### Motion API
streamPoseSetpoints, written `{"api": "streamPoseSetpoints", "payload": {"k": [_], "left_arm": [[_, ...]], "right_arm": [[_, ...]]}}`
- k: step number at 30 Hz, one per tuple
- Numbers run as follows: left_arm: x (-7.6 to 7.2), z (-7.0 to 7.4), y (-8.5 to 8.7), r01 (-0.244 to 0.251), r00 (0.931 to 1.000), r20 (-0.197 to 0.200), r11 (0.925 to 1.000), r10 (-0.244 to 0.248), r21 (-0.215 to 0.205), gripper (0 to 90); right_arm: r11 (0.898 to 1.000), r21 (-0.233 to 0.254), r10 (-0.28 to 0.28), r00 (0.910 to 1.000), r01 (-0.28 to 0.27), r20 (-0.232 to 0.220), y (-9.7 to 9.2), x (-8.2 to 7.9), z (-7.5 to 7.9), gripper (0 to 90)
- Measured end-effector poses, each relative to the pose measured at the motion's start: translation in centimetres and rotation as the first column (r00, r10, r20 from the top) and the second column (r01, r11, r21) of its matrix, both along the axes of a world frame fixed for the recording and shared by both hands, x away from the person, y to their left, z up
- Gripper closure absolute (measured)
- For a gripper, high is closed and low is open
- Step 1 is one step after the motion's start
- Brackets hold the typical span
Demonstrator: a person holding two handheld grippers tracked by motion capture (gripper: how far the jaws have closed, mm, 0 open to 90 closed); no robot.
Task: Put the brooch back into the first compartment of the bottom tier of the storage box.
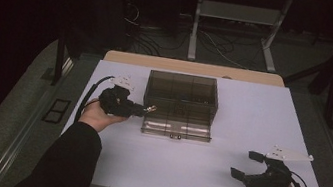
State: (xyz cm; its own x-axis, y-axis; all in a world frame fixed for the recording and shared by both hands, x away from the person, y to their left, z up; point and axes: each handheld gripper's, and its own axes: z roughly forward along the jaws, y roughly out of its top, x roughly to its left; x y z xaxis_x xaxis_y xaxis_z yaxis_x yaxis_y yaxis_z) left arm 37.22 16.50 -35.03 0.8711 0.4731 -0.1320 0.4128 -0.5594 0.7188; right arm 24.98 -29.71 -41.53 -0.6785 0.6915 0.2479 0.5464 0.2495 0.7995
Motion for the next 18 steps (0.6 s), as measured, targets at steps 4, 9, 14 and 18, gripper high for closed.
{"api": "streamPoseSetpoints", "payload": {"k": [4, 9, 14, 18], "left_arm": [[0.17, -0.25, -0.25, 0.001, 1.0000, -0.003, 1.0000, -0.001, 0.000, 79.0], [0.32, -0.46, -0.57, 0.000, 1.0000, -0.005, 1.0000, 0.000, 0.001, 79.0], [0.51, -0.76, -0.86, 0.000, 1.0000, -0.009, 1.0000, 0.000, 0.003, 79.0], [0.62, -0.98, -1.07, 0.004, 0.9999, -0.014, 1.0000, -0.004, 0.001, 79.0]], "right_arm": [[1.000, 0.000, 0.001, 1.0000, -0.001, 0.001, 0.00, -0.02, 0.01, 0.7], [1.000, 0.001, 0.002, 1.0000, -0.002, 0.001, 0.04, -0.01, 0.00, 0.6], [1.000, 0.000, 0.002, 1.0000, -0.002, 0.005, 0.04, -0.04, 0.04, 0.6], [1.000, 0.002, 0.002, 1.0000, -0.002, 0.005, 0.04, -0.06, 0.06, 0.7]]}}
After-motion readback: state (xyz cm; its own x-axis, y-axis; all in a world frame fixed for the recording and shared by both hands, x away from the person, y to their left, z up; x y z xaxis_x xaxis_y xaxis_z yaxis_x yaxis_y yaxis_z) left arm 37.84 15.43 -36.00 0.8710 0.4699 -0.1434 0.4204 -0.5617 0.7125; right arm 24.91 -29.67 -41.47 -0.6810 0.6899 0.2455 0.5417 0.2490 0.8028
